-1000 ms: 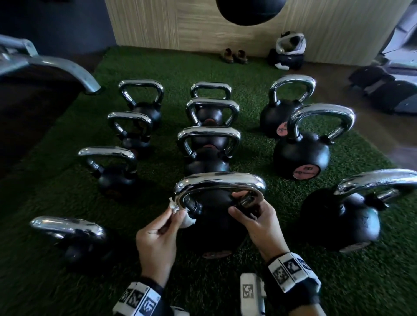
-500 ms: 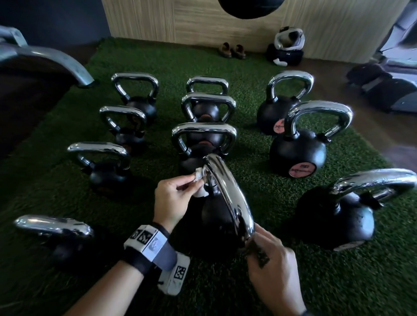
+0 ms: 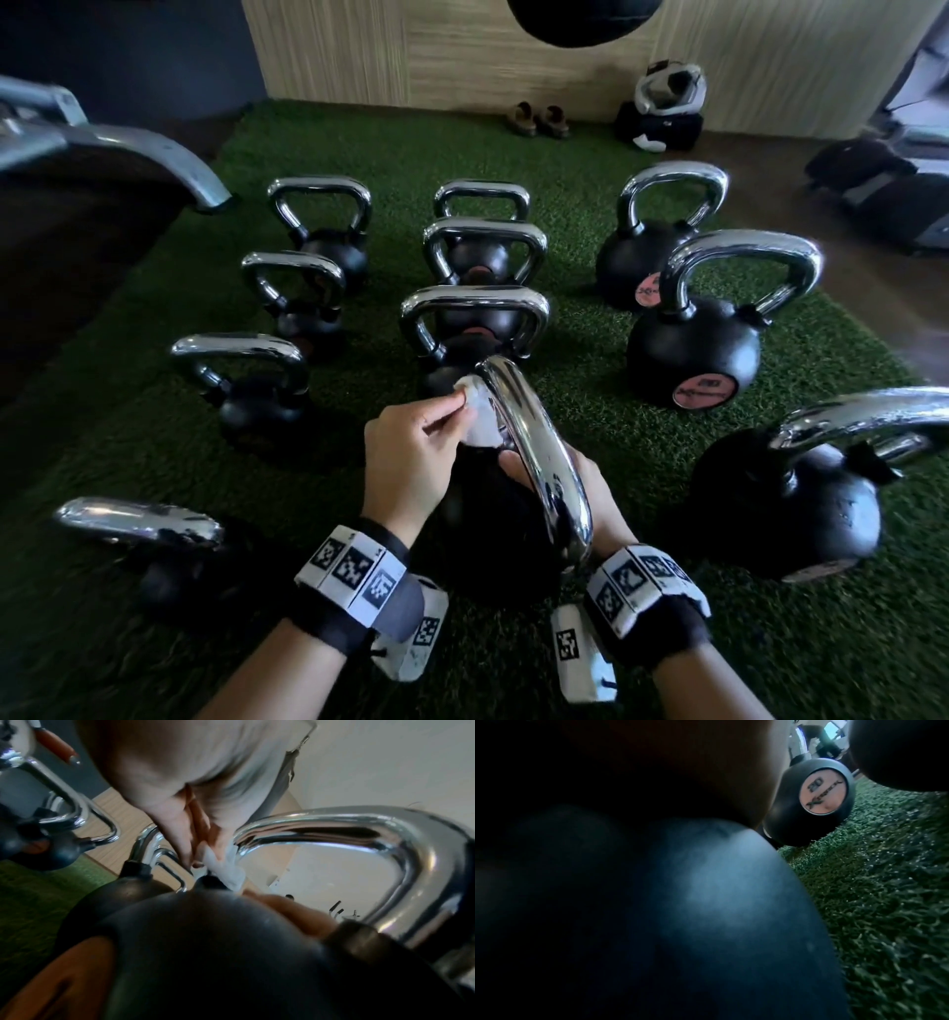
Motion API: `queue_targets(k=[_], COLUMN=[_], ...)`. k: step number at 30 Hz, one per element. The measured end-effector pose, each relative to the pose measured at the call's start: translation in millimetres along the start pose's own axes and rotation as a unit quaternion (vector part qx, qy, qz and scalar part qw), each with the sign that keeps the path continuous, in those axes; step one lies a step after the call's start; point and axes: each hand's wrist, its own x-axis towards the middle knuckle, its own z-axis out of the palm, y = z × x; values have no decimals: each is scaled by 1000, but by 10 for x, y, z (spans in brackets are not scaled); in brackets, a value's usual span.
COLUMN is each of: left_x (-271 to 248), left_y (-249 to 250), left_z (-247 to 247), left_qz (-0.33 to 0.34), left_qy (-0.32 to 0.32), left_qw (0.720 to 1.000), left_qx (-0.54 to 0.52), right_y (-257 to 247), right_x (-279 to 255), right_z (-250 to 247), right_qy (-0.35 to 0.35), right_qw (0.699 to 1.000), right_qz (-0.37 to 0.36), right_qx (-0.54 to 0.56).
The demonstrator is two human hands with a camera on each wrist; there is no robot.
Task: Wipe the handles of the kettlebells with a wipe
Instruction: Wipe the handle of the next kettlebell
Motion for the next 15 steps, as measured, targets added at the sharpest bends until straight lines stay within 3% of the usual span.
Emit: queue_targets(k=[3,9,15], left_x=[4,37,-225], left_y=[111,208,515], left_z=[8,-36,-170], left_qz=[-57,-91,30], left_qy=[8,-2,-11], left_qw=[997,990,990], left_qx=[-57,-104,-140], right_y=[-22,-43,-65], right_x=[-5,-31,-60], right_z=[12,6,27], right_qy=[10,22,21], right_qw=[1000,999,998], right_qz=[6,-9,-1], right_qx=[17,24,55])
